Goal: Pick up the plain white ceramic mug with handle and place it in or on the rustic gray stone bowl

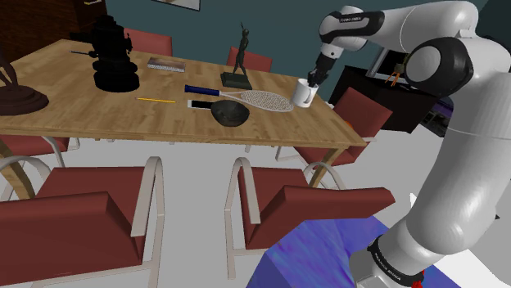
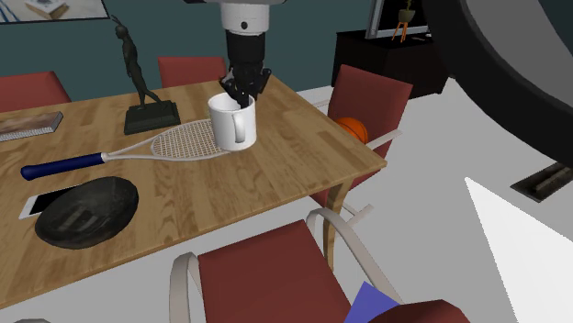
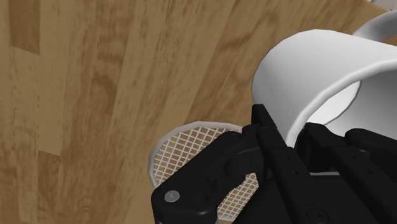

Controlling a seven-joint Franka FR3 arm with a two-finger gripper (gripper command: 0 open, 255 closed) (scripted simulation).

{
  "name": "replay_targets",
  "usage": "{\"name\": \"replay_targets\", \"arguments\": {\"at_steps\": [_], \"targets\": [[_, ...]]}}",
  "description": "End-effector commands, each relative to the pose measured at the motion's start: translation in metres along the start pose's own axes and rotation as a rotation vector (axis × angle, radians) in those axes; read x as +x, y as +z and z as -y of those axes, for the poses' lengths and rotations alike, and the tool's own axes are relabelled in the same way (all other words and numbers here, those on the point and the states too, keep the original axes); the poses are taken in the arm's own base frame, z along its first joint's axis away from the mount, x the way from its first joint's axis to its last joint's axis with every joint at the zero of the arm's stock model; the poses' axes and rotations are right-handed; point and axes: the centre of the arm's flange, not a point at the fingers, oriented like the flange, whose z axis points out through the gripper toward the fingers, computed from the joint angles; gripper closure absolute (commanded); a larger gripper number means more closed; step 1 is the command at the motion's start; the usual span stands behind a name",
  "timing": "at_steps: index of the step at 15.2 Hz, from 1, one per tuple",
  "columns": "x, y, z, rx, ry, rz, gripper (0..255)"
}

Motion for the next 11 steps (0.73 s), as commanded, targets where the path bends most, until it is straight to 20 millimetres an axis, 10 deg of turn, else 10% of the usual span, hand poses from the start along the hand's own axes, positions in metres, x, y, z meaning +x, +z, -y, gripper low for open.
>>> {"name": "replay_targets", "arguments": {"at_steps": [1, 11], "targets": [[-0.001, -0.01, 0.001, 0.0, 0.0, 0.0, 255], [0.045, -0.015, 0.11, 0.0, 0.0, 0.0, 255]]}}
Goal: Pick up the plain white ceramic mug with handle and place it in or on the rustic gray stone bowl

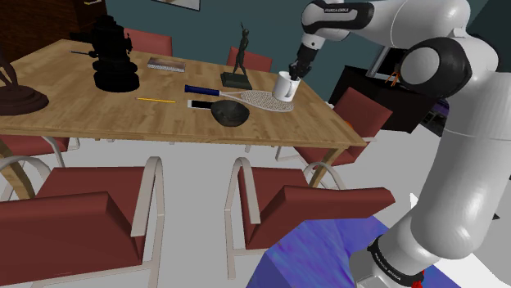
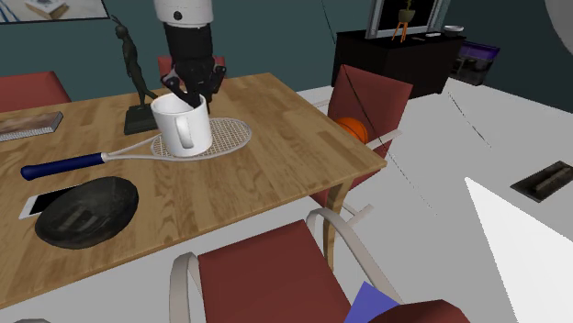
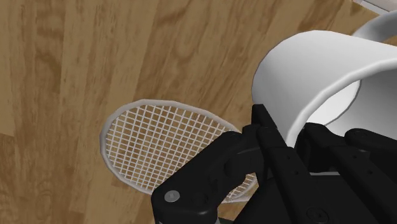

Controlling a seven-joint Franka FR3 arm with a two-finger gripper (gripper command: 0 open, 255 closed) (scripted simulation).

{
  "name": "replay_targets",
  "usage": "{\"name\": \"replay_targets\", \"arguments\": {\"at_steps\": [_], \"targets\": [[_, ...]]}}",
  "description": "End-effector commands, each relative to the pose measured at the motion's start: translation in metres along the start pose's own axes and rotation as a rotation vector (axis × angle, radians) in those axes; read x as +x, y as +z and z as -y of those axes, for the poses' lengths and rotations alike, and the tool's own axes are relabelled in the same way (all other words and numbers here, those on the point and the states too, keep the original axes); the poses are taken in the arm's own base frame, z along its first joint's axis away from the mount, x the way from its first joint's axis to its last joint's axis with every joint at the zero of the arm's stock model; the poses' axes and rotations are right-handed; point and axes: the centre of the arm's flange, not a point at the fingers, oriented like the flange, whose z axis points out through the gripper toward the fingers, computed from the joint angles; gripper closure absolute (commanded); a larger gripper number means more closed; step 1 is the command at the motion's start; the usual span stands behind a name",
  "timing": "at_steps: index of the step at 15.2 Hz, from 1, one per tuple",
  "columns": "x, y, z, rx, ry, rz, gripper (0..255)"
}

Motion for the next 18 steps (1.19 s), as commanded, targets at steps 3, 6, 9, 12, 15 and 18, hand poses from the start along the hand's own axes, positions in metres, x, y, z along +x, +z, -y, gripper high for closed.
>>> {"name": "replay_targets", "arguments": {"at_steps": [3, 6, 9, 12, 15, 18], "targets": [[0.019, -0.002, 0.051, 0.0, 0.001, -0.001, 255], [0.034, -0.002, 0.087, 0.0, 0.001, -0.001, 255], [0.05, -0.003, 0.124, 0.0, 0.001, -0.001, 255], [0.065, -0.003, 0.16, 0.0, 0.001, -0.001, 255], [0.08, -0.003, 0.197, 0.0, 0.001, -0.001, 255], [0.087, 0.002, 0.215, 0.0, 0.001, -0.001, 255]]}}
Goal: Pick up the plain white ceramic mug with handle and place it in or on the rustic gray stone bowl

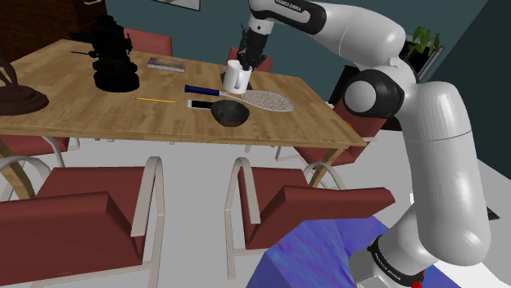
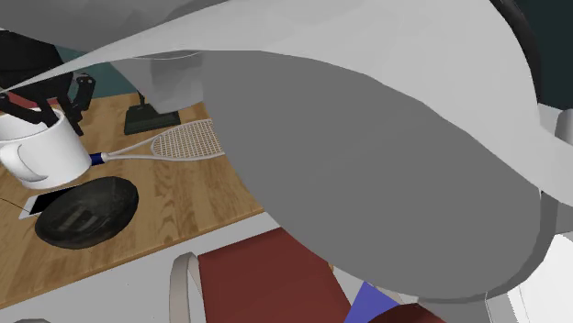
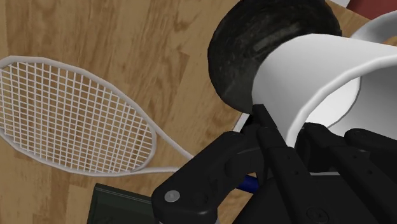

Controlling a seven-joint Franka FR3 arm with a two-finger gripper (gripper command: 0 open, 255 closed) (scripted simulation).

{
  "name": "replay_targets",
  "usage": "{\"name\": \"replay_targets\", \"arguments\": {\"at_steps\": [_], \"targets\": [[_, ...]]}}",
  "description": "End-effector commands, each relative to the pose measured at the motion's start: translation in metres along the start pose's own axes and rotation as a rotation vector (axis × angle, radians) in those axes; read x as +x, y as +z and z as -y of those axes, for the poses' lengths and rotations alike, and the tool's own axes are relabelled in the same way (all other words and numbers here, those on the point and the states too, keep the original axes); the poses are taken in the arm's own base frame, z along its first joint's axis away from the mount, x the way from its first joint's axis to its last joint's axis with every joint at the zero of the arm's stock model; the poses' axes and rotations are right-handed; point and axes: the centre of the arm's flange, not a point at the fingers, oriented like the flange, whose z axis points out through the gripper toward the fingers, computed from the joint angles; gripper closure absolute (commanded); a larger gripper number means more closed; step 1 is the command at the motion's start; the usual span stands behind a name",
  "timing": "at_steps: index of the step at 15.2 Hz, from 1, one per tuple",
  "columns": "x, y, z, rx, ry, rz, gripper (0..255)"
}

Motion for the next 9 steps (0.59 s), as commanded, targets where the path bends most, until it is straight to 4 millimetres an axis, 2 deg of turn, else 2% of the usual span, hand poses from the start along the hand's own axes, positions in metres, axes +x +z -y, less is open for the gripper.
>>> {"name": "replay_targets", "arguments": {"at_steps": [1, 9], "targets": [[0.001, 0.007, 0.005, 0.0, 0.001, -0.001, 255], [-0.003, 0.049, 0.004, 0.0, 0.001, -0.001, 255]]}}
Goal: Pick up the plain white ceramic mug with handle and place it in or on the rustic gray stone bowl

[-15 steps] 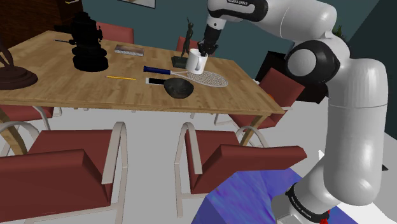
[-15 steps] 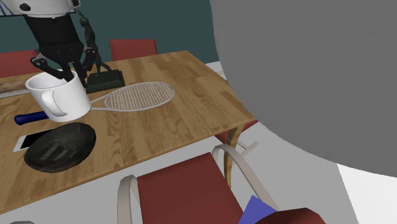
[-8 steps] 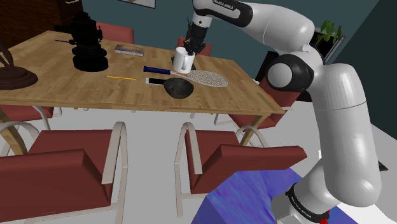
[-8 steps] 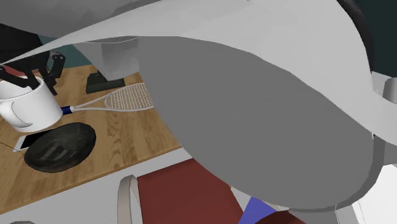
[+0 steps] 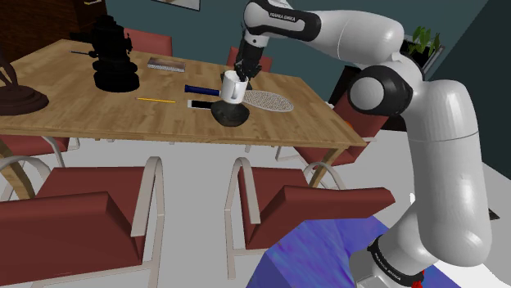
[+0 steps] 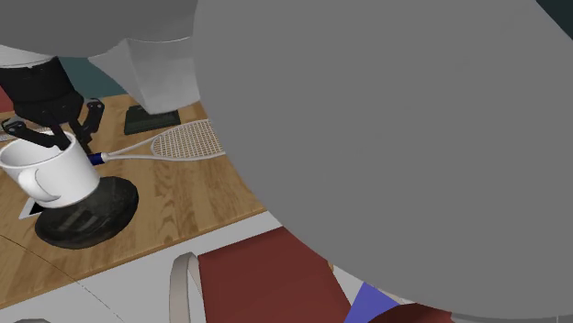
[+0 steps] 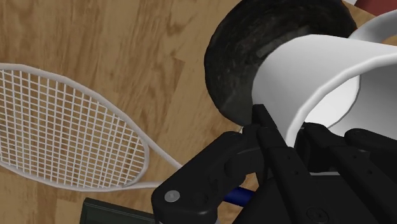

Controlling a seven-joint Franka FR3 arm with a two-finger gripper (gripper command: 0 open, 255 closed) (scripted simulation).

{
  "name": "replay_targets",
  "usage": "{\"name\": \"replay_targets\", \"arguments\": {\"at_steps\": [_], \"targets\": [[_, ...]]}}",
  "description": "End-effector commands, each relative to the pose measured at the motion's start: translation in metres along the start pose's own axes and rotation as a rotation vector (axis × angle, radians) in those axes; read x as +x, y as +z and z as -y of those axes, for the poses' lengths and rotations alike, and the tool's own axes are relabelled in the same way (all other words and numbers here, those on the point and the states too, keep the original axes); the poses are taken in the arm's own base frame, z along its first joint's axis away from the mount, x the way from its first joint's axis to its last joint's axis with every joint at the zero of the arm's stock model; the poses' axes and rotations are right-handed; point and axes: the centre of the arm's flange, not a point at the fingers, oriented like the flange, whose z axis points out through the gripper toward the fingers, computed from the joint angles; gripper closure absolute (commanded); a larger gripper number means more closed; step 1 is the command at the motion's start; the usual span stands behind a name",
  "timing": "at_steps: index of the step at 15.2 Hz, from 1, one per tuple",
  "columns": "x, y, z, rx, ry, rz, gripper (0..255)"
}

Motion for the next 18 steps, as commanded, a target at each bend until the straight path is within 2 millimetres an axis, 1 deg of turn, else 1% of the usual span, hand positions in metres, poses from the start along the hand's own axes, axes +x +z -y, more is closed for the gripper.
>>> {"name": "replay_targets", "arguments": {"at_steps": [1, 6, 7, 15, 16, 18], "targets": [[-0.002, 0.01, 0.0, 0.0, 0.0, -0.001, 255], [-0.004, 0.036, -0.001, 0.0, 0.0, -0.001, 255], [-0.005, 0.045, -0.001, 0.0, 0.0, -0.001, 255], [-0.005, 0.045, -0.001, 0.0, 0.0, -0.001, 255], [-0.005, 0.045, -0.001, 0.0, 0.0, -0.001, 0], [-0.005, 0.045, -0.001, 0.0, 0.0, -0.001, 0]]}}
